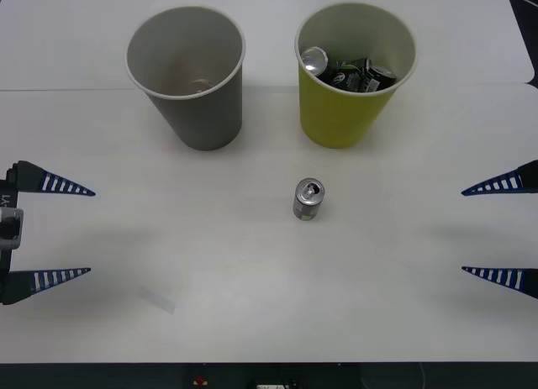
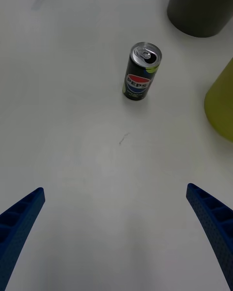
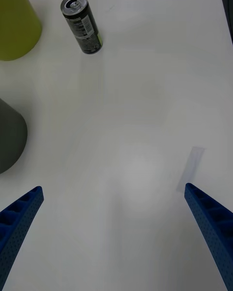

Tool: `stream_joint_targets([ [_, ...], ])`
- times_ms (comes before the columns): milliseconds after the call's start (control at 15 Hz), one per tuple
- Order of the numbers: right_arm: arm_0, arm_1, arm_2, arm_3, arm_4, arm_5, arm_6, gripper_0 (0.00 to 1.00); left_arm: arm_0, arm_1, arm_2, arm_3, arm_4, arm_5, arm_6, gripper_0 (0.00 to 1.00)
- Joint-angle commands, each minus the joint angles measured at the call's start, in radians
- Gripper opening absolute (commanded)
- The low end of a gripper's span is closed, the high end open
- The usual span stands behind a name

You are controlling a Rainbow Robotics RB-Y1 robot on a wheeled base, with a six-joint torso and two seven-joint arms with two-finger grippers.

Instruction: Put the can into the green bin and the plastic bottle into the gray bin

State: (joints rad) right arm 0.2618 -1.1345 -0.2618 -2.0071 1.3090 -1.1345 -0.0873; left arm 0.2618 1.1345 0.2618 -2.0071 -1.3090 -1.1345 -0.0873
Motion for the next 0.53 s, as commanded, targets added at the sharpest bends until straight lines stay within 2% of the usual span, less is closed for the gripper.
stream_joint_targets([
  [67,-0.004,0.012,0.009,0.014,0.001,0.005,0.001,1.00,0.000,0.000,0.000,0.000,0.000,0.000,0.000,1.00],
  [533,-0.012,0.019,0.024,0.030,-0.001,0.033,0.003,1.00,0.000,0.000,0.000,0.000,0.000,0.000,0.000,1.00],
])
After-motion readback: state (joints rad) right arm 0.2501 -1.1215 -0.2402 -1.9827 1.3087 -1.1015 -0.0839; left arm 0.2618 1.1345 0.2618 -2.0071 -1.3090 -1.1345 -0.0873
